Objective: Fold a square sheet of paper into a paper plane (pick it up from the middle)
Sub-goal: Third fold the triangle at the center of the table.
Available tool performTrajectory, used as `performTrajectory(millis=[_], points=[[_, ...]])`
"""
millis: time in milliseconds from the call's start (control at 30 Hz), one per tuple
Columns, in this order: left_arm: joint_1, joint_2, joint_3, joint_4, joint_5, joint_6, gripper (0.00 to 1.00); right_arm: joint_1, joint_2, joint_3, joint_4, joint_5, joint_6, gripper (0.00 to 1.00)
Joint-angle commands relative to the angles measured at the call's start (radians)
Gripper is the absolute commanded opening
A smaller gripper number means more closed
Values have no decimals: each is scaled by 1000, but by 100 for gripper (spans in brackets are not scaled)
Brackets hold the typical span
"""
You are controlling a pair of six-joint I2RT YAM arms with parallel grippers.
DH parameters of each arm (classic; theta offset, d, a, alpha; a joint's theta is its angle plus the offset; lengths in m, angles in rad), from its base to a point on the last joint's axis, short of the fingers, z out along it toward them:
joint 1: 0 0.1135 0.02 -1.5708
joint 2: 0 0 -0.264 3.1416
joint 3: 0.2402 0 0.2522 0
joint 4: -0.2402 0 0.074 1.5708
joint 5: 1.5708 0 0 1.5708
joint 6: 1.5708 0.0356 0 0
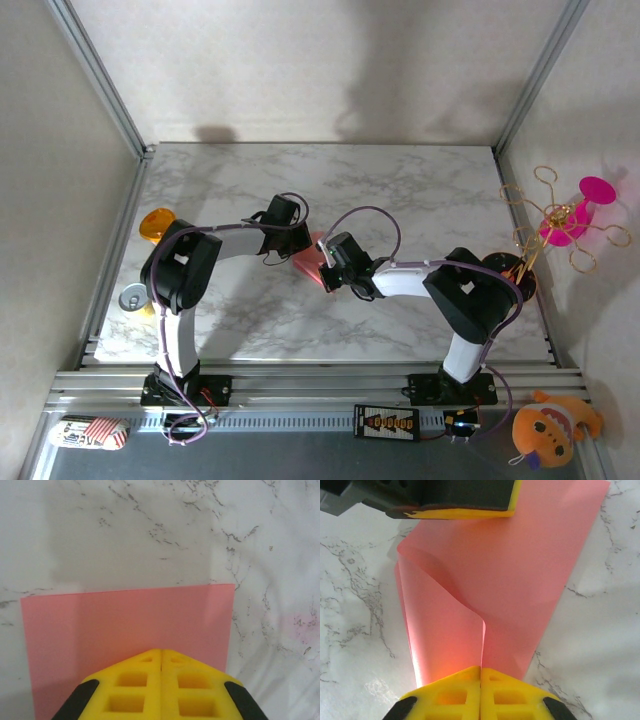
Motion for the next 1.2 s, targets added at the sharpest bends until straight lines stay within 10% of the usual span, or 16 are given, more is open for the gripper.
performTrajectory(millis=[0,1167], points=[[-18,65,-21,-109,-33,12,0,-5,12,28,-13,17,6,8],[-18,10,-15,-105,-40,-10,0,-5,65,52,-51,30,13,8]])
